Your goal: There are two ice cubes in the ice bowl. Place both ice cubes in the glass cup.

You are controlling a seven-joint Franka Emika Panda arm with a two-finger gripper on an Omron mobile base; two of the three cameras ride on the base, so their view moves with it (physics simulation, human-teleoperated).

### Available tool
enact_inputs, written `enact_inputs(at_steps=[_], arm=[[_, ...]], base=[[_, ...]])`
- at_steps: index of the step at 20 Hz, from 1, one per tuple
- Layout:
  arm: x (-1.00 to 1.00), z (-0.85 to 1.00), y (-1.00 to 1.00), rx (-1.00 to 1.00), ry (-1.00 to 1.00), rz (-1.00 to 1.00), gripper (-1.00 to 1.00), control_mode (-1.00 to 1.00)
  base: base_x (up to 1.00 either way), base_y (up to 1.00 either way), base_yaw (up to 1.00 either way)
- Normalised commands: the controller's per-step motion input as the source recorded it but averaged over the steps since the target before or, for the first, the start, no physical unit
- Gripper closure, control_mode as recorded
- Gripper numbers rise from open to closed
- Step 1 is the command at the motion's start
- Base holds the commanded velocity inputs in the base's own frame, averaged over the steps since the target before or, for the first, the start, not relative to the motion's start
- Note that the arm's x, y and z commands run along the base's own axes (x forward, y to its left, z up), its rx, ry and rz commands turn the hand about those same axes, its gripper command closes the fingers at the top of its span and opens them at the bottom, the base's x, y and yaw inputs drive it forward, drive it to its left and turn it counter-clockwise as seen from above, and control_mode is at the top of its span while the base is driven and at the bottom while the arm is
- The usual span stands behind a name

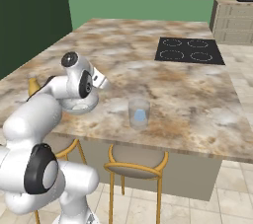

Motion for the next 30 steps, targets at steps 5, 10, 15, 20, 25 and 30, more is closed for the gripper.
enact_inputs(at_steps=[5, 10, 15, 20, 25, 30], arm=[[-0.24, 0.06, -0.93, -0.12, 0.00, -0.13, 1.00, -1.00], [-0.04, 0.05, -0.99, 0.06, 0.03, -0.03, 1.00, -1.00], [0.02, 0.32, -0.77, 0.19, 0.32, -0.03, 1.00, -1.00], [0.14, 0.06, -0.16, 0.03, 0.16, -0.02, 1.00, -1.00], [0.02, -0.28, 0.00, 0.00, 0.02, 0.00, 1.00, -1.00], [0.06, -0.41, 0.00, 0.01, 0.12, 0.00, 1.00, -1.00]], base=[[0.00, 0.00, 0.00], [0.00, 0.00, 0.00], [0.00, 0.00, 0.00], [0.00, 0.00, 0.00], [0.00, 0.00, 0.00], [0.00, 0.00, 0.00]])
